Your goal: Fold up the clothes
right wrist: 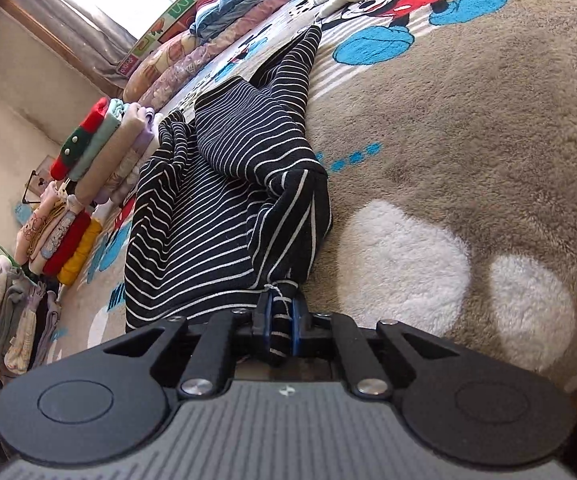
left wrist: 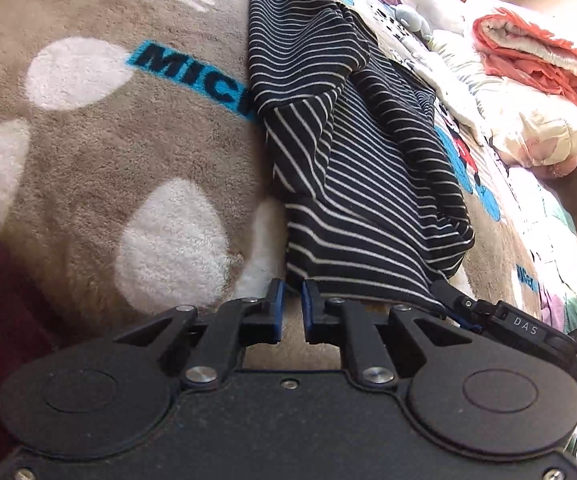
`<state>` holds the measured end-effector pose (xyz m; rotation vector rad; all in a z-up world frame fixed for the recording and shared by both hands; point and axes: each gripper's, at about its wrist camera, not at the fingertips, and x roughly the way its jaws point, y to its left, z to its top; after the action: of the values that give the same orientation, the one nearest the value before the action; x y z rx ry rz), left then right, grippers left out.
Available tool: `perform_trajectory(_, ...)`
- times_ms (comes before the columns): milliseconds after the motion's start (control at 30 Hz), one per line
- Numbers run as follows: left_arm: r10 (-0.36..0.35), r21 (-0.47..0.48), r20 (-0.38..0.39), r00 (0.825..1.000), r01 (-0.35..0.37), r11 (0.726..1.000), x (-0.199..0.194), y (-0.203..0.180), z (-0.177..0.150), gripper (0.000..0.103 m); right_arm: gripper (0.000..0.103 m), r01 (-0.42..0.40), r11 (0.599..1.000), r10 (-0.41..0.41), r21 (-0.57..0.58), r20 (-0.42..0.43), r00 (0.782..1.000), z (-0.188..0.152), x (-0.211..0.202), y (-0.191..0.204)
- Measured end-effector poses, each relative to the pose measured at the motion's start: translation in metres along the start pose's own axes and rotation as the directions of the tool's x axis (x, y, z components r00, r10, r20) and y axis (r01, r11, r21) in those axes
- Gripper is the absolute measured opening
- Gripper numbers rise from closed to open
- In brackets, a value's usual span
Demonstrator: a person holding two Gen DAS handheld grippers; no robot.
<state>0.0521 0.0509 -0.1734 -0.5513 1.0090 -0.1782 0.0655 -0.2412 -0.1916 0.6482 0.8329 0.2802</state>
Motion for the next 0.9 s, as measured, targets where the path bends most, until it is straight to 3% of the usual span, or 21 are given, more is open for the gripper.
perform_trajectory(67, 0.009, -0.011, -0.005, 1.0, -0.009, 1.0, -0.004, 0.003, 0.001, 0.01, 0.01, -0.001, 1.0, 0.001, -0.005, 0.013, 1.0, -0.002, -0.008, -0.005)
perform_trajectory(167, 0.026, -0.026, 0.025, 0.999, -0.026, 0.999, -0.012, 0.005, 0.009, 0.01, 0.019, -0.043, 0.998, 0.039, 0.05, 0.075, 0.996, -0.005, -0.025, -0.02)
perform_trajectory(200, 0.029, -0.03, 0.039, 0.999, -0.028, 0.999, -0.015, 0.006, 0.013, 0.01, 0.026, -0.056, 0.997, 0.05, 0.061, 0.092, 0.994, -0.004, -0.028, -0.024)
perform_trajectory(233, 0.032, -0.034, 0.054, 0.998, -0.031, 0.999, -0.018, 0.006, 0.018, 0.011, 0.04, -0.066, 0.996, 0.059, 0.067, 0.106, 0.993, -0.001, -0.027, -0.029)
perform_trajectory(300, 0.037, -0.04, 0.089, 0.995, -0.033, 0.999, -0.022, 0.007, 0.031, 0.011, 0.051, -0.087, 0.993, 0.076, 0.078, 0.134, 0.988, 0.005, -0.026, -0.038)
perform_trajectory(400, 0.038, -0.039, 0.127, 0.991, -0.033, 0.999, -0.022, 0.005, 0.052, 0.024, 0.052, -0.118, 0.989, 0.101, 0.093, 0.176, 0.979, 0.015, -0.024, -0.052)
perform_trajectory(467, 0.036, -0.025, 0.145, 0.989, -0.033, 0.999, -0.019, 0.003, 0.069, 0.045, 0.053, -0.14, 0.985, 0.117, 0.102, 0.204, 0.972, 0.021, -0.023, -0.061)
perform_trajectory(567, 0.049, 0.007, 0.182, 0.982, -0.051, 0.999, -0.011, 0.001, 0.098, 0.048, 0.053, -0.172, 0.978, 0.14, 0.115, 0.246, 0.959, 0.031, -0.022, -0.075)
perform_trajectory(667, 0.084, 0.022, 0.216, 0.973, -0.091, 0.996, 0.001, 0.002, 0.13, 0.048, 0.061, -0.073, 0.997, 0.081, -0.039, 0.316, 0.945, 0.037, -0.023, -0.058)
perform_trajectory(733, 0.079, 0.017, 0.225, 0.971, -0.085, 0.996, 0.013, 0.007, 0.153, 0.048, 0.084, -0.063, 0.996, 0.078, -0.056, 0.311, 0.947, 0.041, -0.015, -0.058)
perform_trajectory(900, 0.096, -0.022, 0.243, 0.965, -0.094, 0.995, 0.048, 0.026, 0.212, 0.048, 0.089, -0.062, 0.995, 0.084, -0.082, 0.298, 0.951, 0.045, -0.001, -0.059)
